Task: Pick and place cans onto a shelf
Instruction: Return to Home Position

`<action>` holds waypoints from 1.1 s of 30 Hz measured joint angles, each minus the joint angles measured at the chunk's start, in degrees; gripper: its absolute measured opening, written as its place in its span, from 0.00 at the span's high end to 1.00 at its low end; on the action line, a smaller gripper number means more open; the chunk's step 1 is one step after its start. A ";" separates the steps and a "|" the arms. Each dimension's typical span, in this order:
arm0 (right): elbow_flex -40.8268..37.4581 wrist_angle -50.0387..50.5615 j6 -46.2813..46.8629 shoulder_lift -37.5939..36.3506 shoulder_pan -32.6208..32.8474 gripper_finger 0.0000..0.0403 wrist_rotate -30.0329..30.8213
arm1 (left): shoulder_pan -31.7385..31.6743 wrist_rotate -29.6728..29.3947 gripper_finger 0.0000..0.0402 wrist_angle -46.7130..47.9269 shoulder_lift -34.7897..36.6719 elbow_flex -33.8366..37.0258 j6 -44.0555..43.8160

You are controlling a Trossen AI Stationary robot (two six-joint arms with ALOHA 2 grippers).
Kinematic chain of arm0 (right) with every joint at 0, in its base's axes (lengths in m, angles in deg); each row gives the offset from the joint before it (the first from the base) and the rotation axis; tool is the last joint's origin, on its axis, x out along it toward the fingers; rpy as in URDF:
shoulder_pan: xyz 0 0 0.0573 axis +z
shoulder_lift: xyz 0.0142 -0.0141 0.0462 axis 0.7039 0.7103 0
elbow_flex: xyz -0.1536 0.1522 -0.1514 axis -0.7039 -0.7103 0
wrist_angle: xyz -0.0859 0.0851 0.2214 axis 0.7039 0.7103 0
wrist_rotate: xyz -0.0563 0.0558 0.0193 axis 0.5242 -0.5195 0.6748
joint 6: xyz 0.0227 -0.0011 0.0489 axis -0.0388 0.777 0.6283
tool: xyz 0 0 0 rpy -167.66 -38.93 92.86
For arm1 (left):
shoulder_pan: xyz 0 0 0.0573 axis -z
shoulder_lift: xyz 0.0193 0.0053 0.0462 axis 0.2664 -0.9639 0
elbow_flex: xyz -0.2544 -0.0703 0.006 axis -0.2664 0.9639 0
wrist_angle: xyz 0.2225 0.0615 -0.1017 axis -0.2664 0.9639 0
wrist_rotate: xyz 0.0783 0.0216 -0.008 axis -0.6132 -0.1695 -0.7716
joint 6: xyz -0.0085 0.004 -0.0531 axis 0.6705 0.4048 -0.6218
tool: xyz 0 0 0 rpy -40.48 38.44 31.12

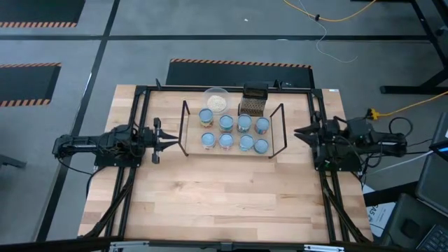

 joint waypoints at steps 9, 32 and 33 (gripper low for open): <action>-9.78 -9.02 0.37 -3.20 0.00 0.82 -0.02 | 0.00 0.00 0.83 -0.07 0.00 0.02 0.00; -20.17 -15.95 -4.48 -3.13 0.00 0.82 0.42 | 0.00 -0.02 0.83 -0.11 0.00 0.04 -0.44; -20.17 -15.94 -4.48 -3.13 0.00 0.82 0.42 | 0.00 -0.02 0.83 -0.11 0.00 0.04 -0.44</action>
